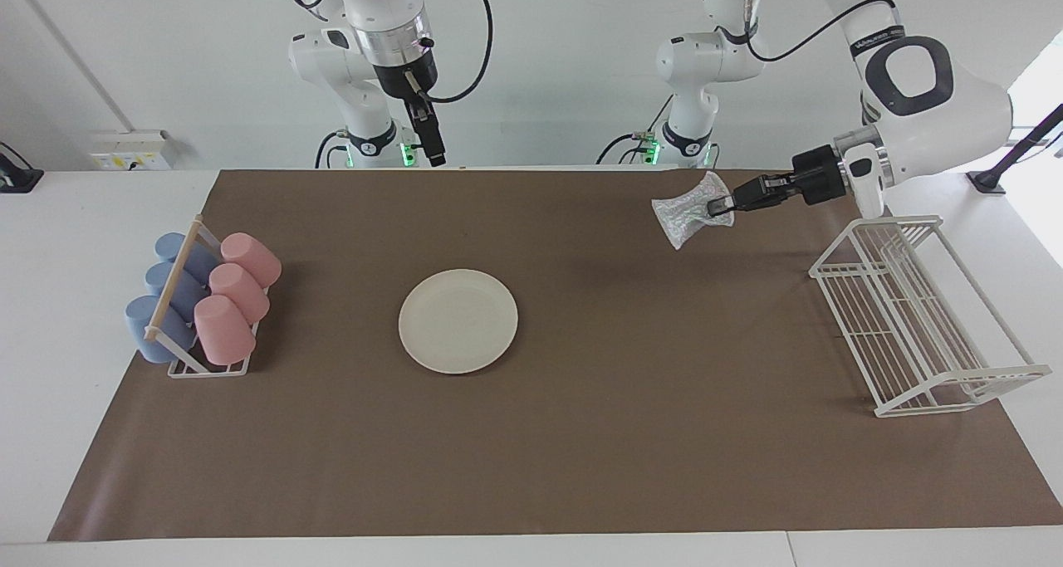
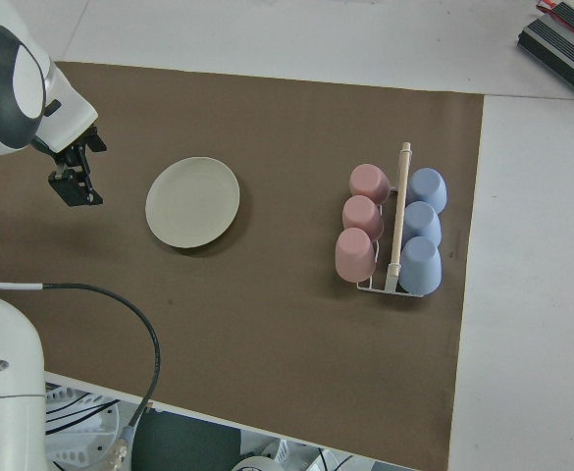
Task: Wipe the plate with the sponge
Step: 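Carry the sponge toward the center with the left gripper while the right gripper approaches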
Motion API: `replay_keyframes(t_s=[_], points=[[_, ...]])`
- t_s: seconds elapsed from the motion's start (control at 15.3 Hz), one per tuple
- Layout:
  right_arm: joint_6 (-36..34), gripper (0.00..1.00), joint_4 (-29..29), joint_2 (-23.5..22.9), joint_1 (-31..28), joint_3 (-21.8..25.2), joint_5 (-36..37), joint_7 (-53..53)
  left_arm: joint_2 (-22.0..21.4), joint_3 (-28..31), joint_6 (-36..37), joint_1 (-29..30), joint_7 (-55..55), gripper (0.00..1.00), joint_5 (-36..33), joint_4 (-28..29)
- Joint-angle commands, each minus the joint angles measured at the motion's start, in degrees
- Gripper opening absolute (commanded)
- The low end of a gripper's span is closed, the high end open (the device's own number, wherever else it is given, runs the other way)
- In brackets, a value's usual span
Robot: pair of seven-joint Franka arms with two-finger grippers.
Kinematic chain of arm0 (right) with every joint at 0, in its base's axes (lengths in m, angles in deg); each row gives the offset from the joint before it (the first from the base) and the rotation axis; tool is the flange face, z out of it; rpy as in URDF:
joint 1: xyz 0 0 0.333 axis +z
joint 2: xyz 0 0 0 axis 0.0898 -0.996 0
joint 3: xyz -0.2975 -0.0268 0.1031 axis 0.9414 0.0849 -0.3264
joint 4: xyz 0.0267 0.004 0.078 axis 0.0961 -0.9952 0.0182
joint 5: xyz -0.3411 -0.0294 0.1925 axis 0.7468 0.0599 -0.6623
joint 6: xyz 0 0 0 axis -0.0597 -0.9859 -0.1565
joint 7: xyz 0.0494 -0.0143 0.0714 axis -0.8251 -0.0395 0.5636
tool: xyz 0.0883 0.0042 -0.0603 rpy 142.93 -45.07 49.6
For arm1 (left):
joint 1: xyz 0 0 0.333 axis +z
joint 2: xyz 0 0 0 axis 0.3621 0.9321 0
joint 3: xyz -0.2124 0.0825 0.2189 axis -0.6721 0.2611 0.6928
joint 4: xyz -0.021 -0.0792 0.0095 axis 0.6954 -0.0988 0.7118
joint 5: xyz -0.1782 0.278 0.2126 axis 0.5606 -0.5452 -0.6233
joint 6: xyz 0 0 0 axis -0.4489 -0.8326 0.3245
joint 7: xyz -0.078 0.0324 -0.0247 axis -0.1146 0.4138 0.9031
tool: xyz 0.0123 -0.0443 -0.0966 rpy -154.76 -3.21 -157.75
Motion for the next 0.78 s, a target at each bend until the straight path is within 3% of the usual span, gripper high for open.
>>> replay_keyframes(t_s=[0.0,0.13,0.39,0.72], points=[[1.66,1.00,-2.55,1.70,0.24,-0.22,-0.73,-1.03,-7.77,-0.30,-4.62,-1.84,-6.20,0.00,8.57,11.56],[3.76,1.00,-2.73,1.97,0.77,-0.31,-0.82,-1.99,-9.96,-0.31,-6.90,-5.17,-10.07,0.00,13.41,15.25],[11.66,1.00,-4.48,1.88,7.00,-0.22,-0.82,-13.93,-14.53,-0.31,-10.33,-10.71,-19.04,0.00,22.11,22.81],[13.87,1.00,-5.89,2.41,9.55,-0.48,-5.38,-21.04,-19.28,-0.48,-15.16,-16.25,-27.90,0.00,29.06,29.67]])
